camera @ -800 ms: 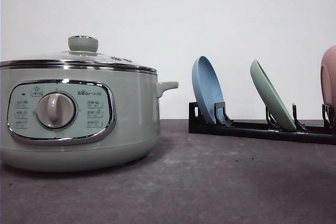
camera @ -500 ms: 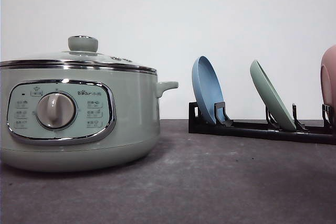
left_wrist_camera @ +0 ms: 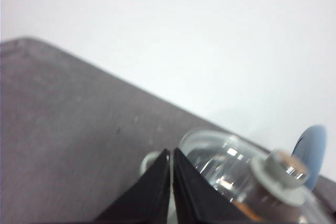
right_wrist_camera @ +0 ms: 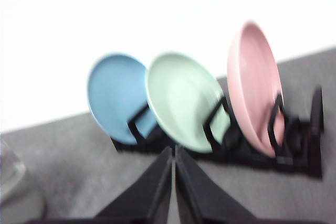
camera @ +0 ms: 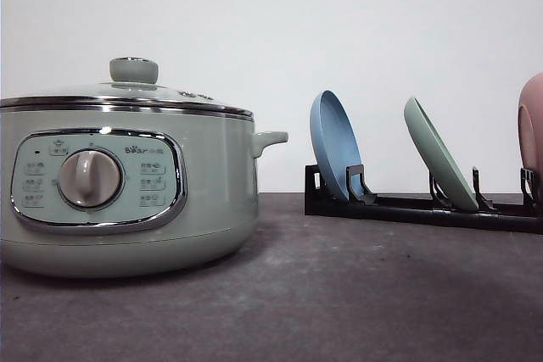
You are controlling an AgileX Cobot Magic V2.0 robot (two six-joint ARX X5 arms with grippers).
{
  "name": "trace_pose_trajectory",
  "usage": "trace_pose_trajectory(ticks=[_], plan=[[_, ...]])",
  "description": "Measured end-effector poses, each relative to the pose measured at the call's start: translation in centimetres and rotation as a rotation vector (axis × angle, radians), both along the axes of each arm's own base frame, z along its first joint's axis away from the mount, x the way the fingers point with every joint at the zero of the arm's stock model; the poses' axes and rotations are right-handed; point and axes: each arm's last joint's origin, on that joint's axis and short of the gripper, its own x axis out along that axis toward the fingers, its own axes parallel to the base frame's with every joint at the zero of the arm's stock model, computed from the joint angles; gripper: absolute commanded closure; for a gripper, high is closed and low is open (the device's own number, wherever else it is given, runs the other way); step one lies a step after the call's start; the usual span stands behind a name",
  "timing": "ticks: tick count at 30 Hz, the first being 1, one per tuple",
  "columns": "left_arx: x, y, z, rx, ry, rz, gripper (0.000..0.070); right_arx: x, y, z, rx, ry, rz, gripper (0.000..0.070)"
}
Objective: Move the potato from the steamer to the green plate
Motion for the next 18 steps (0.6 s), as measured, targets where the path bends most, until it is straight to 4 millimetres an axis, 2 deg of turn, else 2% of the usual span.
trace_pose_trajectory(ticks=[9, 18], plan=[[-0.5, -0.1, 5.2, 0.06, -0.054, -0.023, 0.0699, -2.1, 0.0, 6.7, -0.032, -0.161, -0.007, 0.07], [0.5, -0.5, 9.1, 0.177, 0.082, -0.201, 0.0699, -1.4, 0.1, 10.9, -0.117, -0.048, 0.045, 0.07]])
